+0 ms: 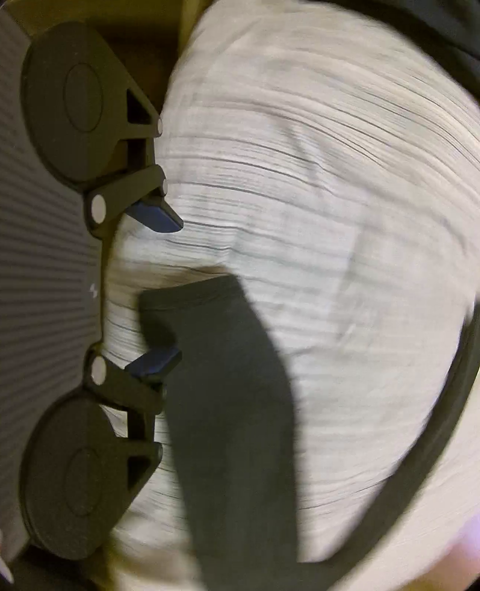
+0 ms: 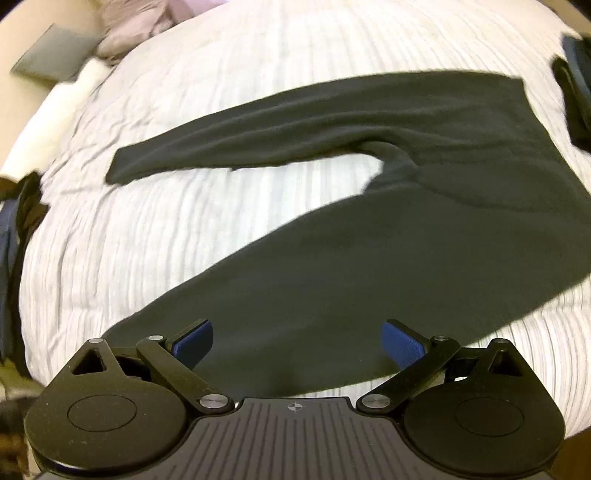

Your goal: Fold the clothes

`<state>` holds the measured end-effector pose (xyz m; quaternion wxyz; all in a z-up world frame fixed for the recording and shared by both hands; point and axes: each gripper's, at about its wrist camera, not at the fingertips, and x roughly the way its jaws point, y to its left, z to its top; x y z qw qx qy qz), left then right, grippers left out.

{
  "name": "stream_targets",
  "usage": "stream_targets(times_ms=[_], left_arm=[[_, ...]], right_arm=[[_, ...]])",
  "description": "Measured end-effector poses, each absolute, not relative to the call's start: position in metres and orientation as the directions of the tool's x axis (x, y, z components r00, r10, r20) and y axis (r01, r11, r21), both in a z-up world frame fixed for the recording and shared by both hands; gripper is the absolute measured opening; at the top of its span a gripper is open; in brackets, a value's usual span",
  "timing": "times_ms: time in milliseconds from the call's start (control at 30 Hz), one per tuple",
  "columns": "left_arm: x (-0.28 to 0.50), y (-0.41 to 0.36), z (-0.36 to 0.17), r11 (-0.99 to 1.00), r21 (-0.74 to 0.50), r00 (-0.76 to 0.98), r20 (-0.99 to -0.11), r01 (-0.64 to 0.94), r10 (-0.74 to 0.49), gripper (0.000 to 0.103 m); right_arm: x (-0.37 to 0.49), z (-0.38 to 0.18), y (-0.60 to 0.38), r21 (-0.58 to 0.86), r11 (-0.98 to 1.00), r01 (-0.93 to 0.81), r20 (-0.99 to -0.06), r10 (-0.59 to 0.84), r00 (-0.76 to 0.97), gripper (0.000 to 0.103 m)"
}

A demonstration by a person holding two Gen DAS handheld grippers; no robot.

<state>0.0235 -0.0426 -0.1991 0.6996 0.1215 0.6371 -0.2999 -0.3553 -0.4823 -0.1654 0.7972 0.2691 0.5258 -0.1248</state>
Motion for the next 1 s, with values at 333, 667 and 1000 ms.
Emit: stream_targets(times_ms=[333,667,1000], left_arm=[[0.060,-0.030,-0.265,0.822,-0.530,-0.196,-0.846,0.207,-0.496,0.016],[0.020,-0.043,-0.210,0.773,-0.156,0.162,-0.934,0.615,-0.318,0.019],[0.013,-0.054,-0.180,0.715,-0.054,0.165,-0.958,0.697,-0.234,0.037]], right_arm=[[-0.353,-0.166,-0.456,0.138,0.918,0.372,-0.956,0.025,0.292,0.100],[-0.330,-0.159,-0.446,0.163,0.922,0.350,-0.936,0.033,0.350,0.100],[-0.342,-0.155,-0.454,0.171,0.889,0.424,-0.934,0.008,0.358,0.100]])
